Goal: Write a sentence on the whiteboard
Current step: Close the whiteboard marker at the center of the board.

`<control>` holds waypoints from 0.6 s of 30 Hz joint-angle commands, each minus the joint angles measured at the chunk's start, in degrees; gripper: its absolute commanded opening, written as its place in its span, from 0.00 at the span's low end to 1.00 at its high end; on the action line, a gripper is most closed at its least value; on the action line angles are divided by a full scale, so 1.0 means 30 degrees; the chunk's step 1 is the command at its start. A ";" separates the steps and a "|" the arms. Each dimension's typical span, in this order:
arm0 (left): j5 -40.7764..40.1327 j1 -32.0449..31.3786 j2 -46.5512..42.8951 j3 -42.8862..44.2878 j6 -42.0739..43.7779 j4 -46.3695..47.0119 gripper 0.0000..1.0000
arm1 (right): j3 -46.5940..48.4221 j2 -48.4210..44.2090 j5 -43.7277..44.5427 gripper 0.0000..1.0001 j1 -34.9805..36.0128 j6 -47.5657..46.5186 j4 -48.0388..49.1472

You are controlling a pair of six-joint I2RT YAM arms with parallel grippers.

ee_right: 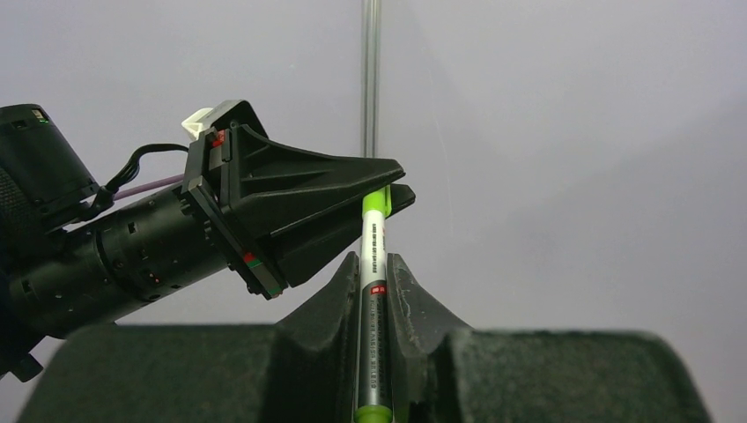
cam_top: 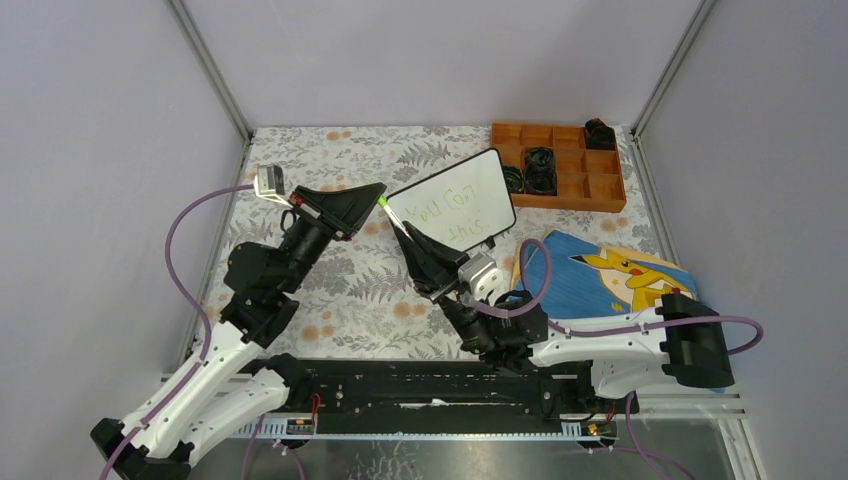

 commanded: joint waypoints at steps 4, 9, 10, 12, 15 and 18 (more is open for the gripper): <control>0.1695 -0.0246 0.0238 -0.0782 -0.0456 0.0387 0.00 | 0.1411 0.0864 0.0569 0.00 0.0055 -0.0981 0.1577; 0.1591 -0.0885 0.0278 -0.0992 -0.0459 0.0209 0.00 | 0.2039 0.1384 0.0700 0.00 -0.0010 -0.1311 0.1763; 0.1463 -0.1118 0.0283 -0.0941 -0.0355 0.0026 0.00 | 0.2149 0.1463 0.0708 0.00 -0.0053 -0.1314 0.1749; 0.1156 -0.1541 0.0302 -0.0916 -0.0136 -0.0180 0.00 | 0.2343 0.1634 0.0710 0.00 -0.0149 -0.1259 0.1691; 0.0583 -0.2312 0.0290 -0.1060 0.0030 -0.0369 0.00 | 0.2566 0.1847 0.0722 0.00 -0.0356 -0.1110 0.1734; -0.0107 -0.3110 0.0224 -0.1354 0.0153 -0.0424 0.00 | 0.2728 0.1975 0.0810 0.00 -0.0657 -0.0845 0.1702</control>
